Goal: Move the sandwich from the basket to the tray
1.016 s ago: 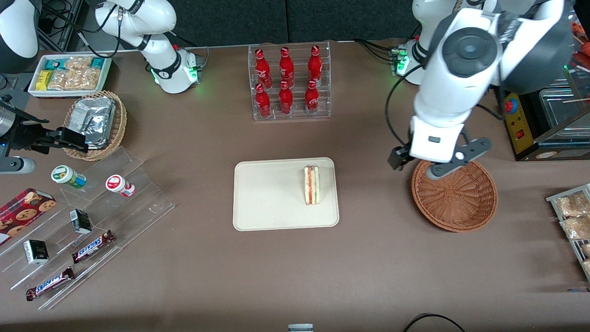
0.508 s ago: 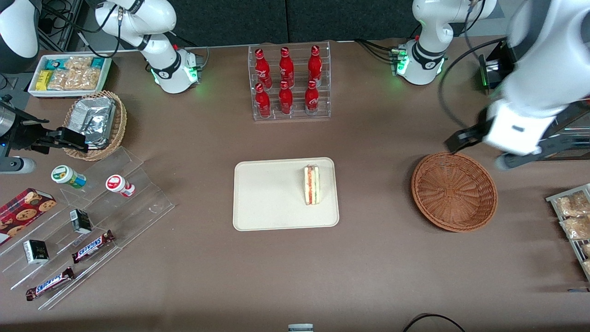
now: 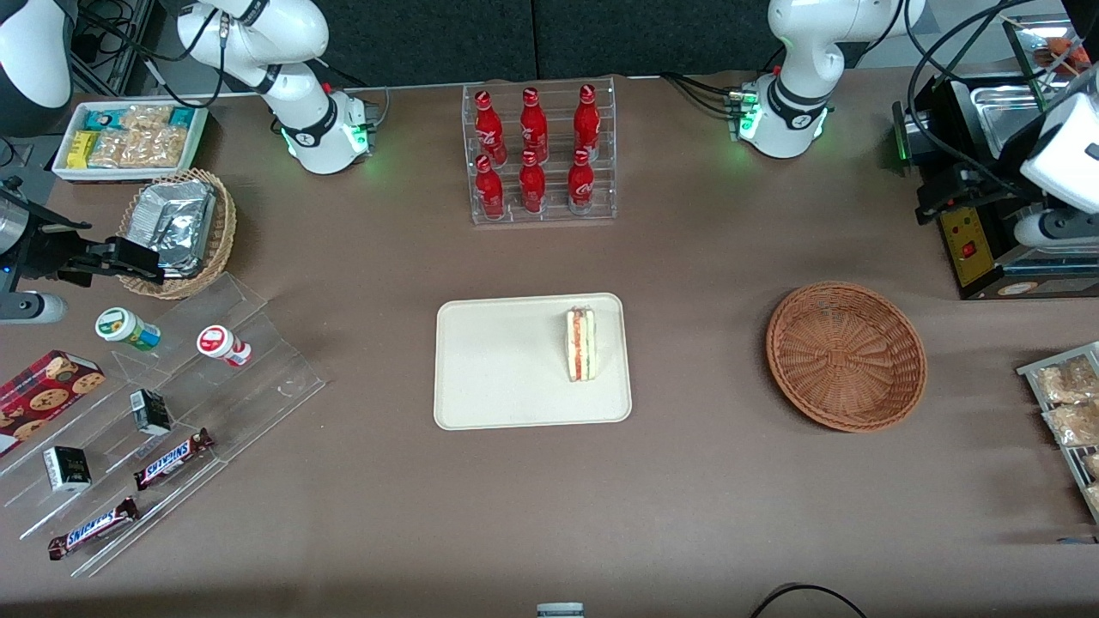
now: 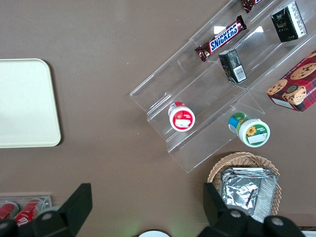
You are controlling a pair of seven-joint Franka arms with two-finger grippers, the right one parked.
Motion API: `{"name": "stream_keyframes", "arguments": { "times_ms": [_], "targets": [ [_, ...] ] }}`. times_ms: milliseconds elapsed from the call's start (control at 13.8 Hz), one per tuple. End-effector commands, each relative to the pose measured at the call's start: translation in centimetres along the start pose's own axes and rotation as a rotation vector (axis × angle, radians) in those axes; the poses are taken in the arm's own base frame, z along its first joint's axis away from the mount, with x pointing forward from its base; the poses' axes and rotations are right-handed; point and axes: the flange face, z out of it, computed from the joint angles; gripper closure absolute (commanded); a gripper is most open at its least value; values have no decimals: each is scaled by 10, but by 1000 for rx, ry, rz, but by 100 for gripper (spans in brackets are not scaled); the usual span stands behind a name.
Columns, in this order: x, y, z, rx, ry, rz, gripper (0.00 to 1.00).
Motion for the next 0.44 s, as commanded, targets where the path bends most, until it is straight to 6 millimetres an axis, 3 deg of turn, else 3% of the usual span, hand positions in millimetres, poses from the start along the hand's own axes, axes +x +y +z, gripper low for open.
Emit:
{"name": "stream_keyframes", "arguments": {
  "times_ms": [0, 363],
  "targets": [
    [-16, 1, -3, -13, 26, 26, 0],
    [9, 5, -1, -15, 24, 32, 0]
  ]
}}
